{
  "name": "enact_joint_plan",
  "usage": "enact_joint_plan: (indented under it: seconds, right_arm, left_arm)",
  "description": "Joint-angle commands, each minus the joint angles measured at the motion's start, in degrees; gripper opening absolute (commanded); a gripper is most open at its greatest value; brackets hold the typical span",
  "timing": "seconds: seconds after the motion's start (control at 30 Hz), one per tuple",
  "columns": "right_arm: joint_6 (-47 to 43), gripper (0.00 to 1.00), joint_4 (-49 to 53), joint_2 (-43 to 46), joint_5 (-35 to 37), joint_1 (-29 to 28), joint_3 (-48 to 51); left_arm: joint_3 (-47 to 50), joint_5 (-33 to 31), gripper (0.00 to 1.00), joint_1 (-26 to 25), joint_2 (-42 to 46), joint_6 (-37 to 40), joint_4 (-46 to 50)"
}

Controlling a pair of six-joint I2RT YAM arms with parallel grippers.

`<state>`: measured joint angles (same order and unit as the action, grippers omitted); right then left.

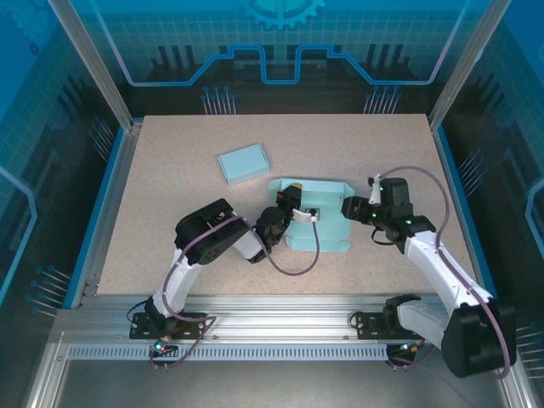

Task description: Fold the paper box

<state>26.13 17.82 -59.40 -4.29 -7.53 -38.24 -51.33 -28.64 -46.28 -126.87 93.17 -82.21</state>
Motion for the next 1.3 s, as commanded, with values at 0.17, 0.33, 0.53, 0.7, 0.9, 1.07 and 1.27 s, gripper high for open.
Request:
enact_joint_plan:
  seconds: [0.17, 0.33, 0.53, 0.7, 0.9, 1.07, 1.27]
  right_arm:
    - [3.5, 0.63, 1.3, -2.4, -0.5, 13.0, 2.2]
    - [2.5, 0.59, -3.5, -12.7, -2.0, 12.8, -0.7]
    - [1.7, 0.59, -7.6, -20.3, -2.1, 10.1, -3.6]
    - [-0.2, 0.59, -10.1, -22.6, -0.1, 5.6, -4.7]
    - [-2.3, 0.6, -13.1, -23.6, -1.4, 3.4, -4.7]
    - [-3.6, 0.6, -14.5, -24.0, -1.1, 1.3, -4.4]
    - [-4.2, 0.58, -16.4, -24.9, -0.9, -0.1, -4.3]
  left_arm:
    - [-0.4, 2.5, 0.0, 0.2, -2.2, 0.8, 3.1]
    - [-0.6, 2.4, 0.0, 0.3, -2.5, 1.3, 2.8]
    - [-0.4, 2.1, 0.0, 0.5, -2.6, 1.4, 2.5]
    - [-0.3, 1.7, 0.0, 0.6, -2.8, 1.3, 2.1]
    - [-0.6, 1.7, 0.0, 0.8, -3.0, 1.3, 2.3]
    - [-0.6, 1.9, 0.0, 0.8, -3.0, 1.4, 2.3]
    - [-0.6, 2.3, 0.0, 0.8, -3.0, 1.6, 2.8]
